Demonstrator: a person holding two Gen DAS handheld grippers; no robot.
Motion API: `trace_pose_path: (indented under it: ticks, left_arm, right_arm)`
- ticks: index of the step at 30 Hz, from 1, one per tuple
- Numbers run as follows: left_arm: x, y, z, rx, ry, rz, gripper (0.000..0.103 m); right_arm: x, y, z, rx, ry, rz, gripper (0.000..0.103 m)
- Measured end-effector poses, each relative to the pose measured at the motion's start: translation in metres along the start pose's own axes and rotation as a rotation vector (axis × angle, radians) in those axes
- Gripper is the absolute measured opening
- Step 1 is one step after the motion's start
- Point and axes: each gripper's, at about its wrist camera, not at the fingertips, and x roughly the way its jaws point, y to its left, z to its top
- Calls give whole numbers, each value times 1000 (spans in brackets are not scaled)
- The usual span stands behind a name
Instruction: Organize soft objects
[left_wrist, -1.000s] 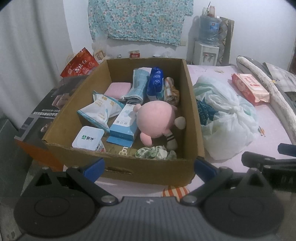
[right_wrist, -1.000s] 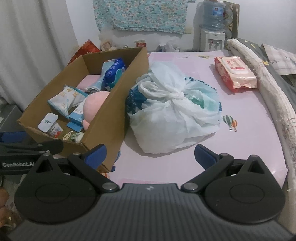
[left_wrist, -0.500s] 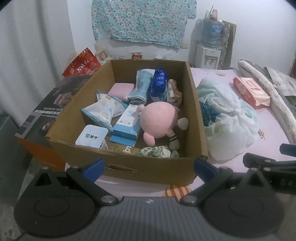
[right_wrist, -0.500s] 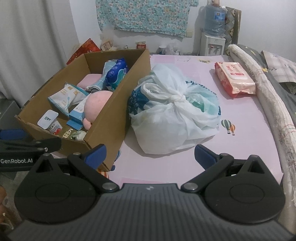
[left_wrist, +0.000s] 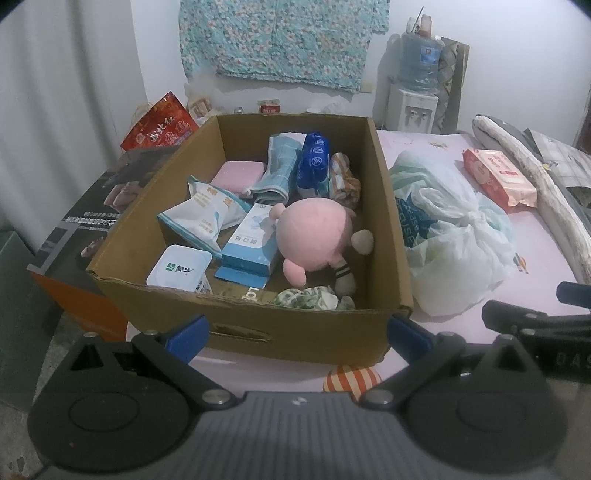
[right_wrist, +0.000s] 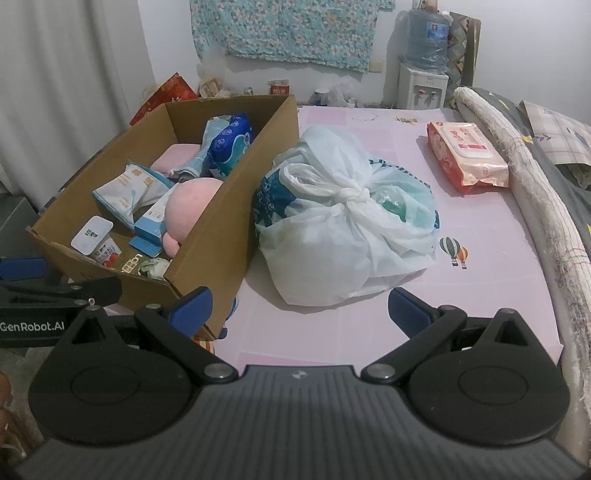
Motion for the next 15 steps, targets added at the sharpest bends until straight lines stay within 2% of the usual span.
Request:
trace_pose_path:
  ticks: [15]
  left_arm:
    - [4,1,-1,-7,18,-12,103]
  right_arm:
    - [2,-1,0,-1,4,-5,102]
